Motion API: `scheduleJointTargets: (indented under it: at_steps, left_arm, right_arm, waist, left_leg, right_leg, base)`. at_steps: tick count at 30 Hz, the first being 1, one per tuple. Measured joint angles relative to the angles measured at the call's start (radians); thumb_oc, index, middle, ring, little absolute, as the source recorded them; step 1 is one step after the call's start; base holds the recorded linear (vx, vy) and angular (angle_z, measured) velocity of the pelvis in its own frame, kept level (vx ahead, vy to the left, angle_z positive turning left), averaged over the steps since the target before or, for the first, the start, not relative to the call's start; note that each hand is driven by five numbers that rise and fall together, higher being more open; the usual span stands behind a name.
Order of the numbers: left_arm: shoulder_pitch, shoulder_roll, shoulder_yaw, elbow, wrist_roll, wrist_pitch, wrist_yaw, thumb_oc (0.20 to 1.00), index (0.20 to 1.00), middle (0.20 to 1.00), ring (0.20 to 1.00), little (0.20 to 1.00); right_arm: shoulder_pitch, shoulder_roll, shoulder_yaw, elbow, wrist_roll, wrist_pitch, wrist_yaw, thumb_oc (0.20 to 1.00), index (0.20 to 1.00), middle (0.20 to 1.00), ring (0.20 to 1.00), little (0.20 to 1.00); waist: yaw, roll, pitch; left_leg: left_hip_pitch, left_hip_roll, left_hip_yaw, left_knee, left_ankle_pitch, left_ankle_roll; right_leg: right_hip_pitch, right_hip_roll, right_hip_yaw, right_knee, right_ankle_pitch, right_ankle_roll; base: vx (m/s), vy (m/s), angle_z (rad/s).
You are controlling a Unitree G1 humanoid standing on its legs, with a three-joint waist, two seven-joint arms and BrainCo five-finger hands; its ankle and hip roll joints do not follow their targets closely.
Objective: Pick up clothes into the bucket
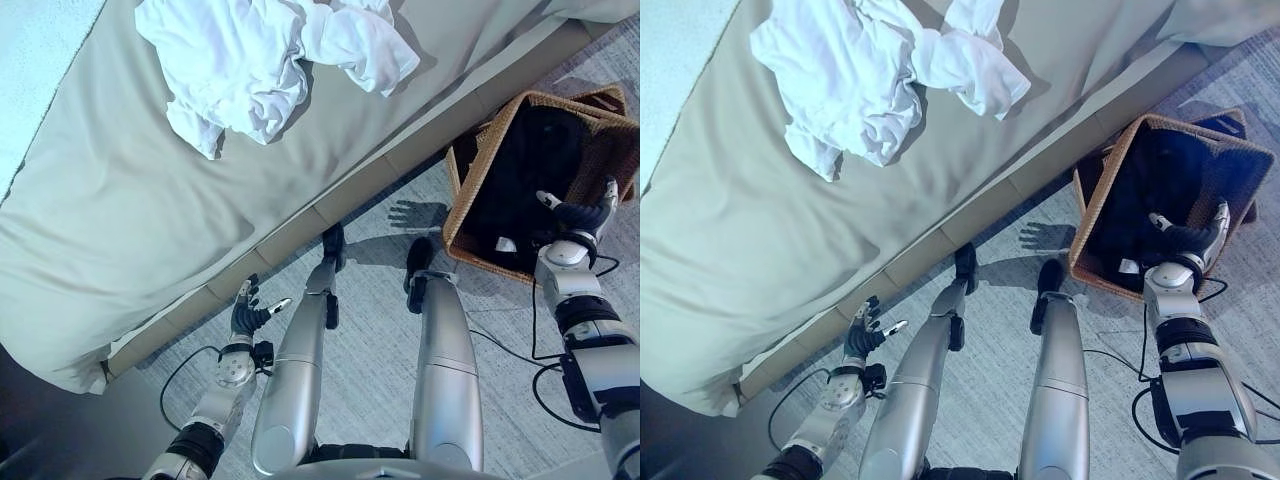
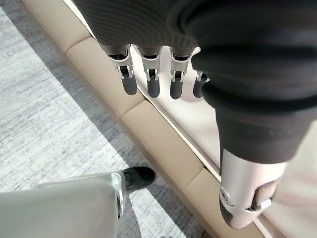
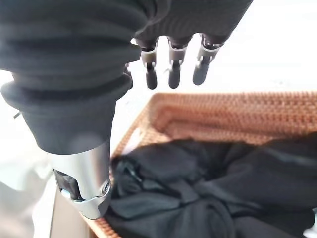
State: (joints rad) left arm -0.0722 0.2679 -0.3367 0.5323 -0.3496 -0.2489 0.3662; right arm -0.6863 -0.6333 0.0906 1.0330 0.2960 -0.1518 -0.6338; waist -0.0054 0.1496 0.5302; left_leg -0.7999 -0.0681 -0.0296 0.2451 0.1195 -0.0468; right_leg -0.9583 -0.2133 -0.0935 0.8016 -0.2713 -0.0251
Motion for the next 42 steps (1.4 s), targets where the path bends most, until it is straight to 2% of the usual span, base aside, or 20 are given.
scheduleJointTargets:
  at_steps: [6,8,10,12,13,17,21,23,24,25,26,28,29,30,31,34,37,40,41,42]
  left_arm:
    - [0.004,-0.064,0.137,0.025,-0.063,-0.002,0.102,1.0,1.0,1.0,1.0,1.0]
    - [0.006,-0.067,0.224,0.0,-0.083,-0.003,0.143,1.0,1.0,1.0,1.0,1.0]
    - [0.006,-0.055,0.311,-0.04,-0.099,-0.013,0.188,1.0,1.0,1.0,1.0,1.0]
    - [0.007,-0.036,0.351,-0.087,-0.097,-0.025,0.224,1.0,1.0,1.0,1.0,1.0]
    - [-0.007,-0.018,0.359,-0.09,-0.092,-0.033,0.239,1.0,1.0,1.0,1.0,1.0]
    - [-0.079,0.045,0.422,-0.113,-0.013,-0.024,0.295,1.0,1.0,1.0,1.0,1.0]
    - [-0.121,0.132,0.455,-0.15,0.023,-0.029,0.31,1.0,1.0,1.0,1.0,1.0]
    - [-0.154,0.158,0.461,-0.149,0.023,-0.031,0.31,1.0,1.0,1.0,1.0,1.0]
    - [-0.182,0.18,0.461,-0.142,0.023,-0.03,0.309,1.0,1.0,1.0,1.0,1.0]
    - [-0.206,0.218,0.467,-0.136,0.035,-0.03,0.306,1.0,1.0,1.0,1.0,1.0]
    - [-0.205,0.236,0.473,-0.133,0.046,-0.03,0.307,1.0,1.0,1.0,1.0,1.0]
    - [-0.255,0.311,0.472,-0.108,0.083,-0.026,0.302,1.0,1.0,1.0,1.0,1.0]
    - [-0.254,0.324,0.472,-0.104,0.093,-0.025,0.303,1.0,1.0,1.0,1.0,1.0]
    - [-0.278,0.354,0.472,-0.092,0.121,-0.019,0.301,1.0,1.0,1.0,1.0,1.0]
    - [-0.3,0.399,0.471,-0.059,0.16,-0.006,0.298,1.0,1.0,1.0,1.0,1.0]
    - [-0.378,0.496,0.421,0.024,0.222,0.024,0.286,1.0,1.0,1.0,1.0,1.0]
    - [-0.413,0.542,0.396,0.065,0.259,0.042,0.272,1.0,1.0,1.0,1.0,1.0]
    - [-0.453,0.606,0.334,0.117,0.299,0.073,0.244,1.0,1.0,1.0,1.0,1.0]
    - [-0.487,0.651,0.294,0.144,0.33,0.087,0.231,1.0,1.0,1.0,1.0,1.0]
    - [-0.501,0.655,0.293,0.151,0.339,0.089,0.226,1.0,1.0,1.0,1.0,1.0]
  right_arm:
    - [0.108,0.061,-0.021,-0.069,0.001,0.001,-0.017,1.0,1.0,1.0,1.0,1.0]
    - [0.167,0.098,-0.051,-0.122,0.001,0.001,-0.022,1.0,1.0,1.0,1.0,1.0]
    - [0.242,0.135,-0.069,-0.173,0.0,0.001,-0.029,1.0,1.0,1.0,1.0,1.0]
    - [0.289,0.154,-0.08,-0.209,-0.001,0.001,-0.03,1.0,1.0,1.0,1.0,1.0]
    - [0.305,0.163,-0.081,-0.209,-0.001,0.0,-0.028,1.0,1.0,1.0,1.0,1.0]
    - [0.402,0.208,-0.073,-0.285,-0.028,-0.001,0.008,1.0,1.0,1.0,1.0,1.0]
    - [0.449,0.232,0.006,-0.28,-0.092,-0.001,0.104,1.0,1.0,1.0,1.0,1.0]
    - [0.46,0.231,0.039,-0.264,-0.123,-0.002,0.145,1.0,1.0,1.0,1.0,1.0]
    - [0.476,0.229,0.071,-0.26,-0.154,0.0,0.176,1.0,1.0,1.0,1.0,1.0]
    - [0.499,0.227,0.118,-0.262,-0.199,0.0,0.216,1.0,1.0,1.0,1.0,1.0]
    - [0.502,0.227,0.146,-0.257,-0.22,0.001,0.232,1.0,1.0,1.0,1.0,1.0]
    - [0.532,0.234,0.211,-0.238,-0.297,0.002,0.292,1.0,1.0,1.0,1.0,1.0]
    - [0.535,0.232,0.225,-0.235,-0.307,0.002,0.301,1.0,1.0,1.0,1.0,1.0]
    - [0.553,0.231,0.251,-0.237,-0.339,0.002,0.33,1.0,1.0,1.0,1.0,1.0]
    - [0.568,0.227,0.286,-0.241,-0.376,0.002,0.36,1.0,1.0,1.0,1.0,1.0]
    - [0.612,0.229,0.316,-0.245,-0.432,0.002,0.402,1.0,1.0,1.0,1.0,1.0]
    - [0.627,0.232,0.313,-0.242,-0.433,0.002,0.41,1.0,1.0,1.0,1.0,1.0]
    - [0.636,0.234,0.312,-0.252,-0.424,0.0,0.414,1.0,1.0,1.0,1.0,1.0]
    - [0.634,0.236,0.313,-0.269,-0.419,-0.003,0.414,1.0,1.0,1.0,1.0,1.0]
    - [0.633,0.238,0.312,-0.269,-0.418,-0.003,0.414,1.0,1.0,1.0,1.0,1.0]
  waist:
    - [-0.002,0.002,-0.001]
    - [-0.003,0.002,-0.001]
    - [-0.006,0.002,-0.002]
    - [-0.006,0.003,-0.003]
    - [-0.008,0.003,-0.004]
    - [-0.022,0.0,-0.004]
    - [-0.037,-0.037,-0.008]
    - [-0.065,-0.061,-0.01]
    - [-0.079,-0.077,-0.012]
    - [-0.079,-0.115,-0.024]
    - [-0.067,-0.122,-0.028]
    - [-0.092,-0.168,-0.047]
    - [-0.087,-0.171,-0.049]
    - [-0.1,-0.19,-0.059]
    - [-0.089,-0.204,-0.067]
    - [-0.116,-0.221,-0.076]
    - [-0.122,-0.236,-0.082]
    - [-0.148,-0.261,-0.086]
    - [-0.145,-0.271,-0.084]
    - [-0.148,-0.28,-0.083]
  left_leg:
    - [0.066,0.006,-0.004,-0.067,0.014,0.007]
    - [0.097,0.012,-0.007,-0.082,0.016,0.005]
    - [0.143,0.016,-0.011,-0.084,0.015,0.004]
    - [0.166,0.025,-0.007,-0.08,0.002,-0.003]
    - [0.172,0.028,-0.004,-0.081,0.018,-0.011]
    - [0.24,0.05,0.006,-0.096,0.012,-0.015]
    - [0.32,0.062,0.07,-0.114,-0.002,-0.002]
    - [0.354,0.065,0.089,-0.13,-0.002,-0.002]
    - [0.366,0.07,0.104,-0.133,-0.009,-0.002]
    - [0.374,0.078,0.122,-0.132,-0.019,-0.005]
    - [0.378,0.083,0.132,-0.132,-0.02,-0.005]
    - [0.388,0.098,0.153,-0.131,-0.029,-0.009]
    - [0.389,0.102,0.16,-0.132,-0.031,-0.009]
    - [0.389,0.11,0.174,-0.13,-0.033,-0.013]
    - [0.388,0.119,0.192,-0.127,-0.038,-0.019]
    - [0.381,0.136,0.214,-0.112,-0.048,-0.024]
    - [0.365,0.149,0.229,-0.089,-0.066,-0.02]
    - [0.314,0.174,0.245,-0.014,-0.106,-0.027]
    - [0.276,0.193,0.24,0.032,-0.126,-0.022]
    - [0.265,0.198,0.239,0.041,-0.131,-0.026]
  right_leg:
    - [0.056,0.002,-0.015,-0.034,0.003,0.004]
    - [0.09,0.004,-0.026,-0.051,0.006,0.005]
    - [0.151,0.007,-0.036,-0.075,0.007,0.006]
    - [0.188,0.021,-0.036,-0.107,0.016,0.012]
    - [0.197,0.027,-0.035,-0.122,0.039,0.018]
    - [0.293,0.055,-0.028,-0.212,0.07,0.038]
    - [0.37,0.084,0.026,-0.291,0.114,0.076]
    - [0.401,0.089,0.045,-0.328,0.131,0.092]
    - [0.419,0.098,0.059,-0.355,0.145,0.099]
    - [0.422,0.108,0.082,-0.374,0.158,0.102]
    - [0.429,0.112,0.084,-0.384,0.166,0.106]
    - [0.445,0.127,0.103,-0.429,0.19,0.106]
    - [0.449,0.13,0.107,-0.438,0.198,0.11]
    - [0.449,0.143,0.122,-0.463,0.215,0.109]
    - [0.453,0.149,0.136,-0.485,0.232,0.11]
    - [0.475,0.166,0.146,-0.555,0.271,0.11]
    - [0.475,0.177,0.165,-0.585,0.293,0.11]
    - [0.481,0.197,0.172,-0.645,0.326,0.115]
    - [0.472,0.207,0.172,-0.66,0.34,0.11]
    - [0.467,0.211,0.173,-0.667,0.346,0.108]
  base:
    - [0.0,0.0,0.0]
    - [-0.01,0.009,0.02]
    - [-0.05,0.023,-0.01]
    - [-0.05,0.041,-0.15]
    - [-0.08,0.066,-0.18]
    - [0.0,0.086,-0.21]
    - [0.01,0.085,-0.46]
    - [0.02,0.104,-0.37]
    - [0.01,0.075,-0.44]
    - [0.01,0.056,-0.49]
    - [0.01,0.047,-0.53]
    - [0.01,0.046,-0.34]
    - [0.03,0.042,-0.37]
    - [0.03,0.032,-0.45]
    - [0.02,0.05,-0.5]
    - [0.01,0.06,-0.23]
    - [0.06,0.062,-0.28]
    - [0.01,0.032,-0.22]
    - [-0.03,-0.016,-0.23]
    - [-0.03,-0.011,-0.14]
